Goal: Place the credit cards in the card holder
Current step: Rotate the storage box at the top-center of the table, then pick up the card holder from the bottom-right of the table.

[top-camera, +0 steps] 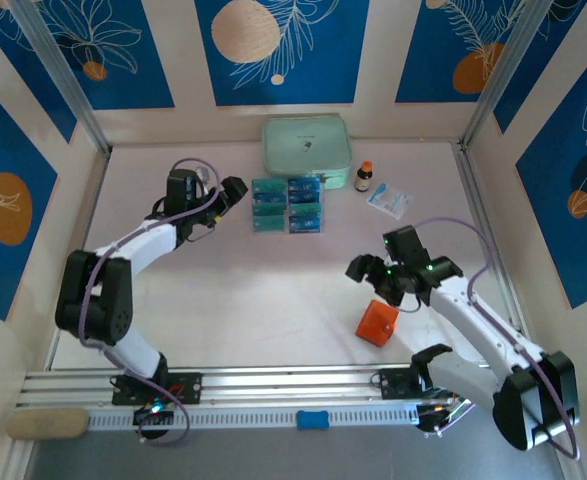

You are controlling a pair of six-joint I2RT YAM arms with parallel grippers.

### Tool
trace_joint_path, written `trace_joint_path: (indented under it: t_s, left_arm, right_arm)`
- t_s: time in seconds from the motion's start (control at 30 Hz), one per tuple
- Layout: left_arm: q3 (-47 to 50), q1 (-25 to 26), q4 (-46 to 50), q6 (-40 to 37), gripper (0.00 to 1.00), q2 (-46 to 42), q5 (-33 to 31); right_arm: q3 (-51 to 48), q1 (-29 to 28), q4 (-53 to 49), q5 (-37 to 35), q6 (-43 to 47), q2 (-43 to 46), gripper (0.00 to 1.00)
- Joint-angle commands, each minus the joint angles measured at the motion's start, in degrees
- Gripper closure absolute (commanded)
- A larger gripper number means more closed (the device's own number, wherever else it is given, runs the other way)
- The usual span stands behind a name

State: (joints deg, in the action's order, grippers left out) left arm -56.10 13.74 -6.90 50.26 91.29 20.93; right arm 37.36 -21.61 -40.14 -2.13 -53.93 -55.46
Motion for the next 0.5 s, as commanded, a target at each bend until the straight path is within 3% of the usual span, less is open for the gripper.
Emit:
trace_joint_path:
  t_s: [0.0,0.2,0.47]
  left_arm:
    - [1.98,3.42,9.04,-5.51,0.00,-5.90,-2.53]
    - [7.50,7.64,11.40,-6.04,0.00,-14.30,-4.85]
    - [9.70,9.17,10.57,-4.90,0.00,-17.94,-3.81]
  right_arm:
    - [-4.23,0.40,-10.29,-0.94,-12.16,7.33,0.17]
    - [-7.34,0.41,-19.12,-1.70,-21.28,17.75,0.26]
    - [-10.29,-0.08,-22.24,0.88,-22.17,17.62,0.34]
